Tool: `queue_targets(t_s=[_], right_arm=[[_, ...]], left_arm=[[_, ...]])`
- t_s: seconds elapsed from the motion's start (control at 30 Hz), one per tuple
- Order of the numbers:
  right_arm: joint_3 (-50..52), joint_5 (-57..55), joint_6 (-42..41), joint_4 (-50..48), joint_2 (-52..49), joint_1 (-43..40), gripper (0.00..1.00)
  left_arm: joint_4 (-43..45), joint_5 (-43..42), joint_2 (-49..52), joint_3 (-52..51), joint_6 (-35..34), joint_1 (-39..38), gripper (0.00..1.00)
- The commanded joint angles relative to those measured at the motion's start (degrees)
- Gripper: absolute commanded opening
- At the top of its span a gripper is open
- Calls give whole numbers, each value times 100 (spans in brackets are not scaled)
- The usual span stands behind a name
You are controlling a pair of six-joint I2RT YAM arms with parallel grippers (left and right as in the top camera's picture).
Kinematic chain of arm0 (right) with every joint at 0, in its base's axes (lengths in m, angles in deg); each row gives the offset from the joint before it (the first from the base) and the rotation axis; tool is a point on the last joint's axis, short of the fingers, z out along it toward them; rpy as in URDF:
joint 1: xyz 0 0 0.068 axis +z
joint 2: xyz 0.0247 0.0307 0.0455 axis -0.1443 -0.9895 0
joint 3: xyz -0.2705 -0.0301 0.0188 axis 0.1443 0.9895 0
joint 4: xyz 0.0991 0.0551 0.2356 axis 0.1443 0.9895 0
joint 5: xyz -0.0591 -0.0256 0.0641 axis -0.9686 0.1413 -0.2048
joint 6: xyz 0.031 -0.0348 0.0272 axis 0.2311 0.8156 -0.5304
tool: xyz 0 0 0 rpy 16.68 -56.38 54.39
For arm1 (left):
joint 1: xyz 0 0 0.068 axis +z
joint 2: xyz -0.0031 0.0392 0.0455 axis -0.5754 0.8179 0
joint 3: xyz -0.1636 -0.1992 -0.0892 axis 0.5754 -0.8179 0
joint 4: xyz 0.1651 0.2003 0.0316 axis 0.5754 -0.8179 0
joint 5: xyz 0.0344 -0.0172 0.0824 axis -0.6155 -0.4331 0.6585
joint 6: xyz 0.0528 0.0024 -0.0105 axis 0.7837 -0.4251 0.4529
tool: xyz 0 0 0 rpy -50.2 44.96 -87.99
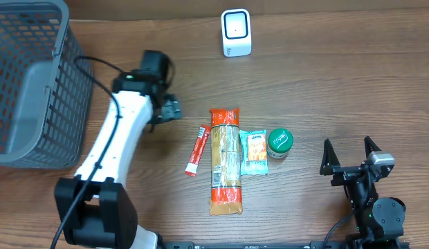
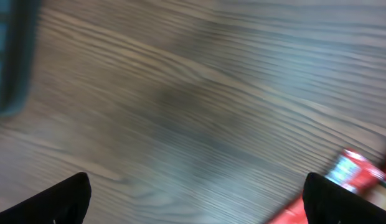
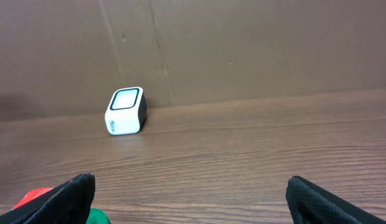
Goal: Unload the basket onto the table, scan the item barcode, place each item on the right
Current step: 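Lower the pasta pack onto the table beside the wipes and release, then raise the left gripper and withdraw it beside the basket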
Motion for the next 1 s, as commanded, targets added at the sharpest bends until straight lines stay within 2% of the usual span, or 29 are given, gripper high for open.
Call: queue_targets(t_s=[0.0, 0.27, 0.97], right_arm=[[61, 11, 20, -37, 50, -22, 100], [61, 11, 20, -37, 50, -22, 100], [61, 11, 20, -37, 50, -22, 100]], left_arm=[[2, 98, -122, 107, 494, 428, 100], [90, 57, -122, 107, 490, 1045, 100], [90, 57, -122, 107, 492, 1054, 100]])
